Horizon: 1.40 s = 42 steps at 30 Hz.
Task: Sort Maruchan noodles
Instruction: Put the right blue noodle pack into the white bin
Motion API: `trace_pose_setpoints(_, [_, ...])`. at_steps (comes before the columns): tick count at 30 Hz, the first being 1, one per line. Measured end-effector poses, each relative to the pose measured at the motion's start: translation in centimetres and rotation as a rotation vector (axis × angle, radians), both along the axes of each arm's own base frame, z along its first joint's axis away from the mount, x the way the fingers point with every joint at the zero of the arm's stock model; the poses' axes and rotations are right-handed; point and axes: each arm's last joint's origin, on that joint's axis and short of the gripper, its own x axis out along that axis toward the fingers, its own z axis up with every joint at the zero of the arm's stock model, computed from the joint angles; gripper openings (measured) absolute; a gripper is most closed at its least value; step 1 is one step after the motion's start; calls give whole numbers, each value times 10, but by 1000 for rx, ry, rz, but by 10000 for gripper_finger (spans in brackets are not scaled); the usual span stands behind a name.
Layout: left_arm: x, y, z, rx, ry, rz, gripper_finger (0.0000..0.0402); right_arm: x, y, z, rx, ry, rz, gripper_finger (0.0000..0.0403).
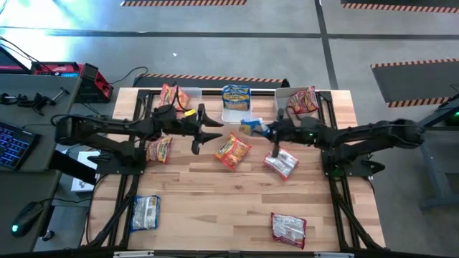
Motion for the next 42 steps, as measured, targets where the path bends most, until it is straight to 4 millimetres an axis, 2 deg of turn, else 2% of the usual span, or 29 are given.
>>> trace_pose_setpoints(4, [8, -2, -2, 2, -16, -12, 179, -14, -8, -6, 23, -151, 113, 5])
trace_pose_setpoints(15, [58, 5, 27, 1, 40, -24, 252, -10, -9, 7, -23, -192, 196, 5])
trace_pose_setpoints(20, [76, 6, 38, 36, 15, -51, 257, -10, -9, 7, -24, -187, 193, 5])
trace_pose_setpoints(30, [114, 10, 41, -6, 109, -59, 257, -10, -9, 7, -31, -187, 188, 5])
trace_pose_setpoints(35, [116, 10, 43, 25, 157, -60, 229, -10, -9, 7, -32, -189, 188, 5])
trace_pose_setpoints(42, [114, 9, 42, 50, 182, -64, 146, -10, -9, 8, -53, -196, 187, 6])
